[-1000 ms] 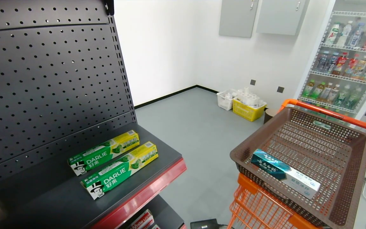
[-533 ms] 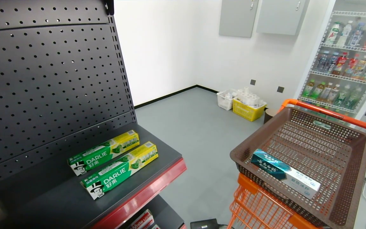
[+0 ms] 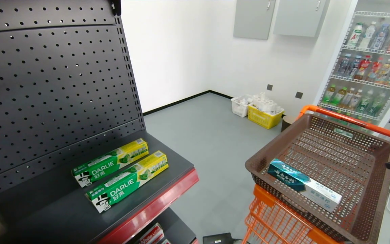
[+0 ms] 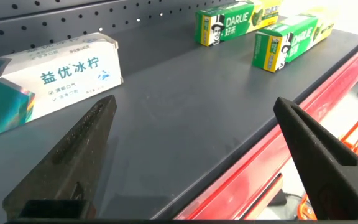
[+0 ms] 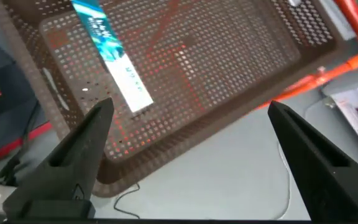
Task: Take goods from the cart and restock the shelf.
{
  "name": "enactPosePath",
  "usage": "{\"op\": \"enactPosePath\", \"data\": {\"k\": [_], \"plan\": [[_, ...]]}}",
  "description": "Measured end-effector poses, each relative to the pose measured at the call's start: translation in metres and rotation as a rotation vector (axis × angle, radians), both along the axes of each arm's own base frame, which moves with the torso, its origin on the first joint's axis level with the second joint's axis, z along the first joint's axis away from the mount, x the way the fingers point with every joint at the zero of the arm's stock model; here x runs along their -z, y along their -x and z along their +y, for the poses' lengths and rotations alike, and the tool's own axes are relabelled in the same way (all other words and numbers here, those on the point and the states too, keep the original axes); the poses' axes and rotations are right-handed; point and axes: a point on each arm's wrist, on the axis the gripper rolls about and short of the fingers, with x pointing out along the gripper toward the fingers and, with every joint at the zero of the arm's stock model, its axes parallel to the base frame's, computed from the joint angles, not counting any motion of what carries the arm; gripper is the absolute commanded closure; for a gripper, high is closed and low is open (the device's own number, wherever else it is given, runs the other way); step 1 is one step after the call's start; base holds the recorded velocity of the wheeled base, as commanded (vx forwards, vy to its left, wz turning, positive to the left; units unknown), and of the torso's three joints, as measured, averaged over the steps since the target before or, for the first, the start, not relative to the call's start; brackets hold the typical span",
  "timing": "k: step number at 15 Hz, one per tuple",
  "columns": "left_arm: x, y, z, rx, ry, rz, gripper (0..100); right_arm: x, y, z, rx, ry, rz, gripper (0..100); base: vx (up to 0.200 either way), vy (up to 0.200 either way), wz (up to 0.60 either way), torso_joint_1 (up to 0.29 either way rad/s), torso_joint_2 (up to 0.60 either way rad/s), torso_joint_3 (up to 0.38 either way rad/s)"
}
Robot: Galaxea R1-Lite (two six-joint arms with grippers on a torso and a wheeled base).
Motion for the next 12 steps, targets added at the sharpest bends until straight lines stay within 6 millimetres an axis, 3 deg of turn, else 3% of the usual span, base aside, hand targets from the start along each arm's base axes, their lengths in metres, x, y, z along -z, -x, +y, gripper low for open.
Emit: {"op": "enactPosePath", "data": {"k": [5, 7, 12], "plan": [[0.000, 0.000, 0.000, 0.000, 0.000, 0.000, 0, 0.003, -0.030, 0.015, -0.185, -0.043, 0.158, 0, 0.000, 0.000, 0.00, 0.000, 0.00, 0.000], [0.000, 0.000, 0.000, 0.001, 0.000, -0.001, 0, 0.003, -0.033, 0.019, -0.259, 0.010, 0.242, 0, 0.000, 0.000, 0.00, 0.000, 0.00, 0.000], [0.000, 0.000, 0.000, 0.000, 0.000, 0.000, 0, 0.019, -0.033, 0.023, -0.227, 0.084, 0.343, 0, 0.000, 0.000, 0.00, 0.000, 0.00, 0.000]]}}
